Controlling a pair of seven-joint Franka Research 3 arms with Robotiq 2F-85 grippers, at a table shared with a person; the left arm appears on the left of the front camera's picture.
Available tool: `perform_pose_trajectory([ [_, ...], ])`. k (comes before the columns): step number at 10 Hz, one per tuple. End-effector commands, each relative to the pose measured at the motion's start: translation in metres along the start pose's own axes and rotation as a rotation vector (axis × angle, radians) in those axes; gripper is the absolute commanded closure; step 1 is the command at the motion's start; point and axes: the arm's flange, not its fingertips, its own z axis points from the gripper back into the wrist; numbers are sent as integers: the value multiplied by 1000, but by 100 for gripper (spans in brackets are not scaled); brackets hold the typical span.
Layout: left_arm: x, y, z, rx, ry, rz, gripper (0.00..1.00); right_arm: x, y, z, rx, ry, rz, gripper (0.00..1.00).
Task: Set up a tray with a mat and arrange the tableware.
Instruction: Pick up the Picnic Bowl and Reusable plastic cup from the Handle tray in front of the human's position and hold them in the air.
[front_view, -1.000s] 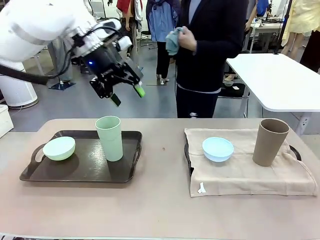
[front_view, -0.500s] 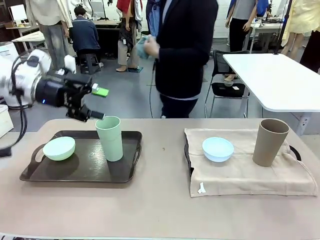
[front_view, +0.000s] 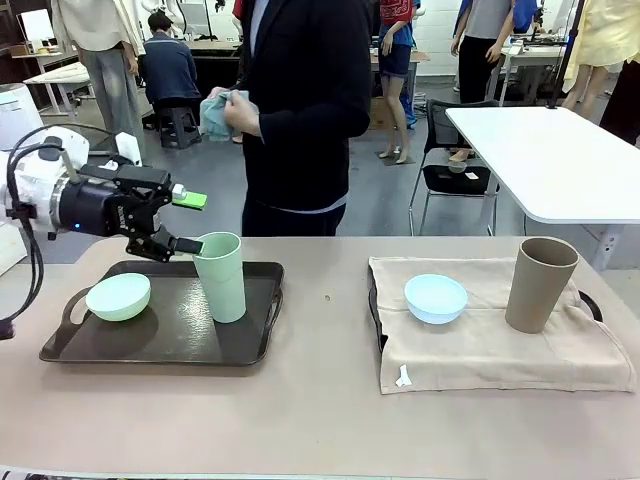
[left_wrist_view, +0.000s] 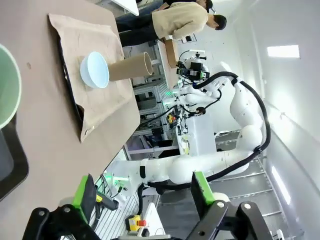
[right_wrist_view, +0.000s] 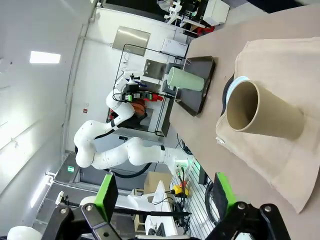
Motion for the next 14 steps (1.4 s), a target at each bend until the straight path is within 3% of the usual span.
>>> perform_pose_trajectory([
  [1, -6, 7, 5, -7, -11, 17, 0, -1, 0, 1, 2, -1, 0, 0],
  [2, 16, -9, 16, -90, -19, 3, 0, -7, -7, -17, 151, 16, -97, 0],
  [5, -5, -38, 146, -180, -54, 36, 0, -34, -21, -33, 152, 88, -131, 0],
  [6, -15, -31, 183, -134, 23, 109, 0, -34, -25, -28, 153, 69, -125, 0],
  [8, -28, -12, 204, -63, 151, 238, 0, -30, -22, -35, 160, 79, -116, 0],
  [9, -38, -6, 206, -45, 149, 237, 0, -30, -22, -35, 160, 79, -116, 0],
  [10, -44, -21, 207, -113, 55, 194, 0, -30, -22, -35, 160, 79, -116, 0],
  [14, -44, -21, 207, -113, 55, 194, 0, -30, -22, -35, 160, 79, -116, 0],
])
